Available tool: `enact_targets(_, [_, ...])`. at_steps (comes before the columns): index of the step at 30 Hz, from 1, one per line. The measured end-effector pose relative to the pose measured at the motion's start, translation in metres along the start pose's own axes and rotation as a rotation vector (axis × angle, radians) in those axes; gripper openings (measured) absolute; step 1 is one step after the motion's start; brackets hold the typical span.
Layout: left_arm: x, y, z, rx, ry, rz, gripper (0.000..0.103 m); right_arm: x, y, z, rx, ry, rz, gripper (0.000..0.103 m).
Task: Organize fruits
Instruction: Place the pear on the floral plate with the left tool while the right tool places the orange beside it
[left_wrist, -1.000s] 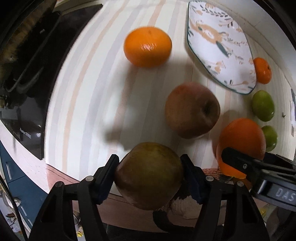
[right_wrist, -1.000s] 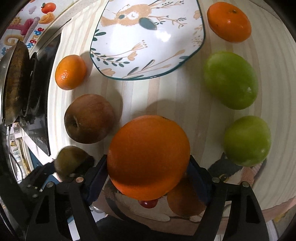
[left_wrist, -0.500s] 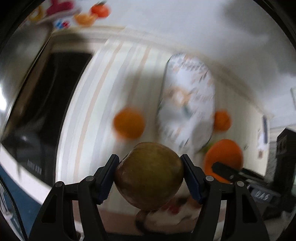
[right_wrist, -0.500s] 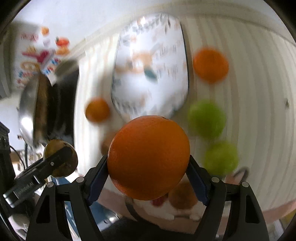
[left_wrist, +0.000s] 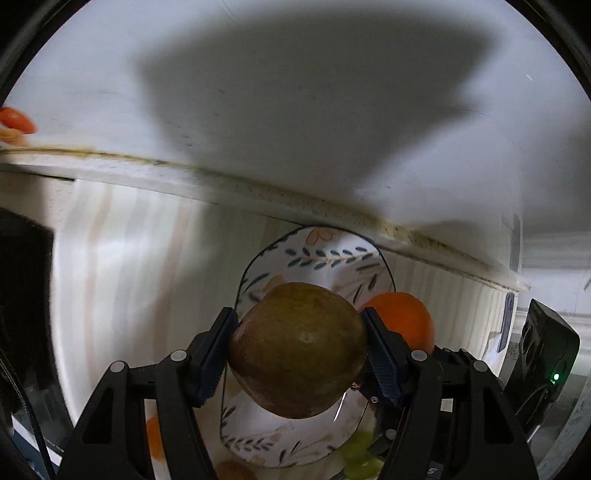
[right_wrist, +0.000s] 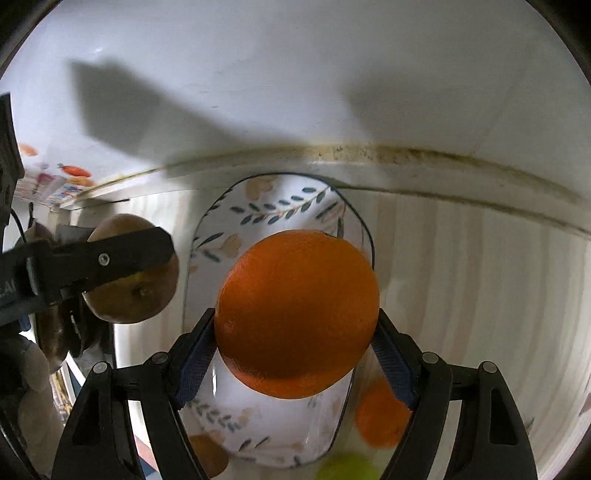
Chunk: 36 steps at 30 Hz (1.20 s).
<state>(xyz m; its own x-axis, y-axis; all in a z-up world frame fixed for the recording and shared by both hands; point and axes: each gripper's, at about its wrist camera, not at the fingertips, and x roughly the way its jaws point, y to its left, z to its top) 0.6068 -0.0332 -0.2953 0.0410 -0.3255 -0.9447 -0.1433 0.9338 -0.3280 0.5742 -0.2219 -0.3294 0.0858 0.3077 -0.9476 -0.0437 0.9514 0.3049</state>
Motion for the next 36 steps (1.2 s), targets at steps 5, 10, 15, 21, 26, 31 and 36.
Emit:
enact_targets(5, [0.015, 0.002, 0.005, -0.002, 0.039, 0.017, 0.066, 0.014, -0.005, 0.014, 0.006, 0.035, 0.004, 0.083])
enact_targets(10, [0.030, -0.007, 0.009, 0.005, 0.047, 0.061, 0.066, 0.015, -0.004, 0.030, -0.023, 0.040, 0.006, 0.084])
enact_targets(15, [0.030, -0.011, 0.009, 0.003, 0.022, 0.100, 0.072, 0.004, -0.005, 0.034, -0.020, 0.034, -0.012, 0.096])
enact_targets(21, [0.011, -0.012, 0.004, 0.029, -0.019, 0.118, 0.088, -0.013, -0.014, 0.028, 0.030, 0.016, -0.037, 0.096])
enact_targets(26, [-0.004, -0.011, -0.013, 0.029, -0.057, 0.152, 0.088, -0.034, -0.016, 0.014, 0.041, -0.011, -0.083, 0.096])
enact_targets(31, [-0.028, -0.009, -0.049, 0.059, -0.130, 0.230, 0.088, -0.060, -0.013, -0.019, 0.041, -0.050, -0.165, 0.096])
enact_targets(36, [-0.053, -0.002, -0.092, 0.103, -0.199, 0.297, 0.088, -0.074, 0.001, -0.054, 0.031, -0.087, -0.216, 0.096])
